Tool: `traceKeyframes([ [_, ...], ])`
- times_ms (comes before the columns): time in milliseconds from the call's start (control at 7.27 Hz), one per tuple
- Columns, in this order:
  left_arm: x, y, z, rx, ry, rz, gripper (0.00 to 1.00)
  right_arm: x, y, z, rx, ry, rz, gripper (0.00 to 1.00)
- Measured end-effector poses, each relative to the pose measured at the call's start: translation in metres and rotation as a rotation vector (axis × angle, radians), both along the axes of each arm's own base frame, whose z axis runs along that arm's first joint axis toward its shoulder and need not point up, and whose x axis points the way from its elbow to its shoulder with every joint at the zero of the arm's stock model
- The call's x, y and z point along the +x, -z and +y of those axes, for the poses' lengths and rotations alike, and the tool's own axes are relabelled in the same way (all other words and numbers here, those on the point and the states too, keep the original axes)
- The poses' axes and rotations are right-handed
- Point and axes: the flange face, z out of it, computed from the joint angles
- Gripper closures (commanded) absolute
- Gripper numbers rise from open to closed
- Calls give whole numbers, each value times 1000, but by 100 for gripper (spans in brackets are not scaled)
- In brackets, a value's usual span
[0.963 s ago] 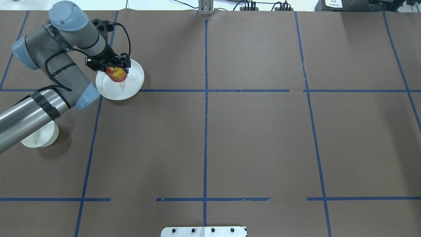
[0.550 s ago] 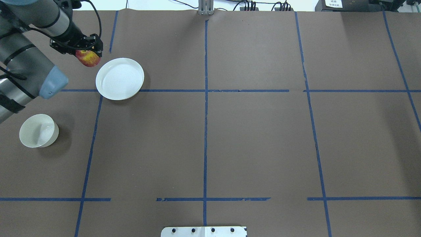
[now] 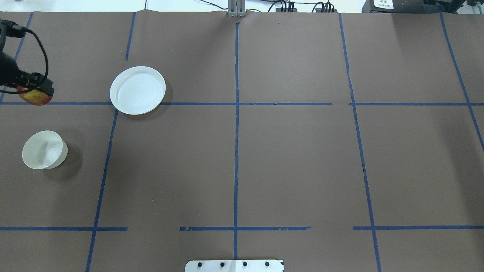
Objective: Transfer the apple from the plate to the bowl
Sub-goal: 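Carry the apple with the left gripper over the white bowl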
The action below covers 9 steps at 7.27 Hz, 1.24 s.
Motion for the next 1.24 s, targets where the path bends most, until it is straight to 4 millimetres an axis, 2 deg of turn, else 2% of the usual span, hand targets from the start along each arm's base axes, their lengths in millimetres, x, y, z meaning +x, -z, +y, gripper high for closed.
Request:
traceKeyframes([
  [275,-23,-47,43,9,38,32,52,0,0,0,0,0,0,0],
  [550,-25,-80,65,-13,94,81,53,0,0,0,0,0,0,0],
  [688,-17,-92,74,-30,106,101,54,0,0,0,0,0,0,0],
  [1100,35,-106,97,-108,123,107,54,0,0,0,0,0,0,0],
  [1238,45,-114,101,-118,128,101,54,0,0,0,0,0,0,0],
])
